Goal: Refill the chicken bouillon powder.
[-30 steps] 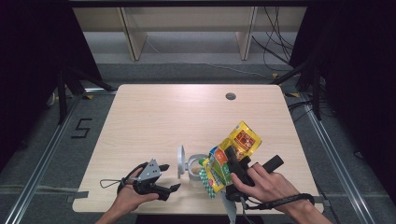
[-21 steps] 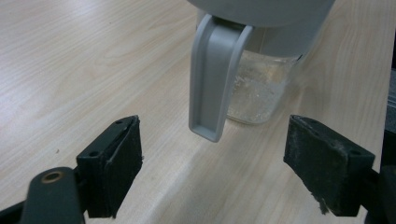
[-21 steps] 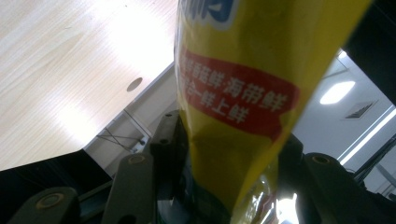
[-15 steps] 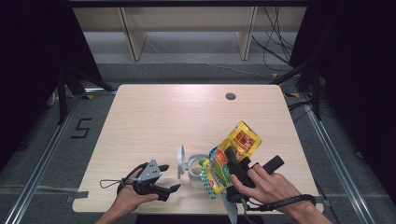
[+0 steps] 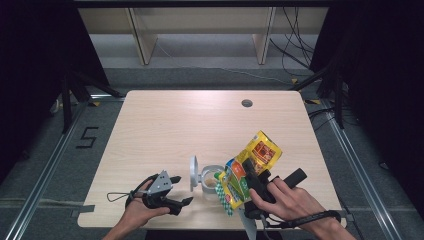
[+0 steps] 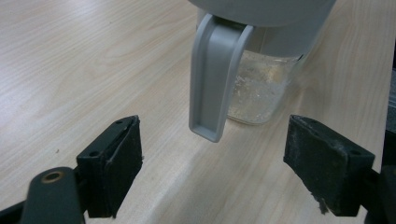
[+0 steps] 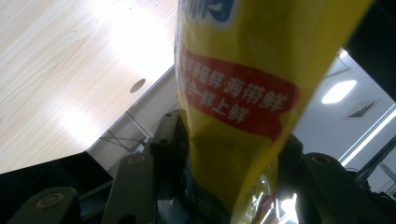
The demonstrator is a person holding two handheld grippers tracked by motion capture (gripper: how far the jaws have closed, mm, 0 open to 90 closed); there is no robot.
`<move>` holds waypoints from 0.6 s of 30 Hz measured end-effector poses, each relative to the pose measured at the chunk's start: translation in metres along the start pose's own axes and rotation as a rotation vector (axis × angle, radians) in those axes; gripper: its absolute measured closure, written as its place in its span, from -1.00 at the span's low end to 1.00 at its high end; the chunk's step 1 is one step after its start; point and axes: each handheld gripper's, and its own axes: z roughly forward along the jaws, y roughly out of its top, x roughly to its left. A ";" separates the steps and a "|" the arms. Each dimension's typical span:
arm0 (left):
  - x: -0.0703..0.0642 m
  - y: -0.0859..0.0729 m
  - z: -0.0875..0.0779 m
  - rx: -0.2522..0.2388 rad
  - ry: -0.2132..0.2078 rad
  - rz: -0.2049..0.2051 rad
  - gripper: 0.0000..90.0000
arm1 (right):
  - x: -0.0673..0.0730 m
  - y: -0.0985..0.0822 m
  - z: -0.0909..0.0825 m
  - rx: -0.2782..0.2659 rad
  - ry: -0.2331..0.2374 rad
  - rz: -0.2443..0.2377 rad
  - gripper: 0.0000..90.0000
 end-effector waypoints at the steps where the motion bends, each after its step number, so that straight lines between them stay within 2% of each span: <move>1: 0.000 0.000 0.000 -0.005 0.002 -0.001 -0.59 | 0.000 0.000 0.000 0.000 -0.001 -0.002 0.25; 2: 0.001 0.001 -0.001 0.016 -0.007 0.004 -0.59 | 0.000 0.000 -0.001 0.001 -0.001 0.000 0.25; 3: 0.001 0.001 0.000 0.012 -0.007 -0.001 -0.59 | 0.000 0.000 -0.001 -0.002 0.012 0.003 0.25; 5: 0.000 0.001 -0.001 0.012 0.002 0.017 -0.59 | 0.000 0.000 -0.002 -0.005 0.011 0.007 0.25; 7: 0.000 0.001 0.000 0.013 0.005 0.013 -0.59 | 0.000 0.000 -0.002 0.000 -0.001 -0.002 0.25; 8: 0.001 0.002 0.000 0.011 0.003 0.022 -0.59 | -0.002 -0.001 -0.002 -0.009 -0.003 -0.038 0.25; 10: 0.000 0.001 0.000 0.008 0.001 0.015 -0.59 | -0.003 -0.002 -0.002 -0.010 -0.001 -0.056 0.25; 11: 0.001 0.001 0.000 0.007 0.000 0.020 -0.59 | -0.003 -0.002 -0.002 -0.009 -0.001 -0.055 0.25; 12: 0.000 0.001 -0.001 0.014 0.005 0.008 -0.59 | -0.002 -0.002 -0.002 -0.011 0.000 -0.053 0.25; 15: 0.002 0.001 0.000 0.021 0.001 0.032 -0.59 | -0.001 -0.002 -0.003 -0.007 0.004 -0.026 0.25; 17: 0.001 0.001 0.000 0.022 -0.002 0.029 -0.59 | -0.001 -0.002 -0.003 -0.013 0.000 -0.029 0.25; 18: 0.000 0.001 0.000 0.009 0.000 0.017 -0.59 | 0.000 -0.001 -0.004 -0.009 0.001 -0.014 0.25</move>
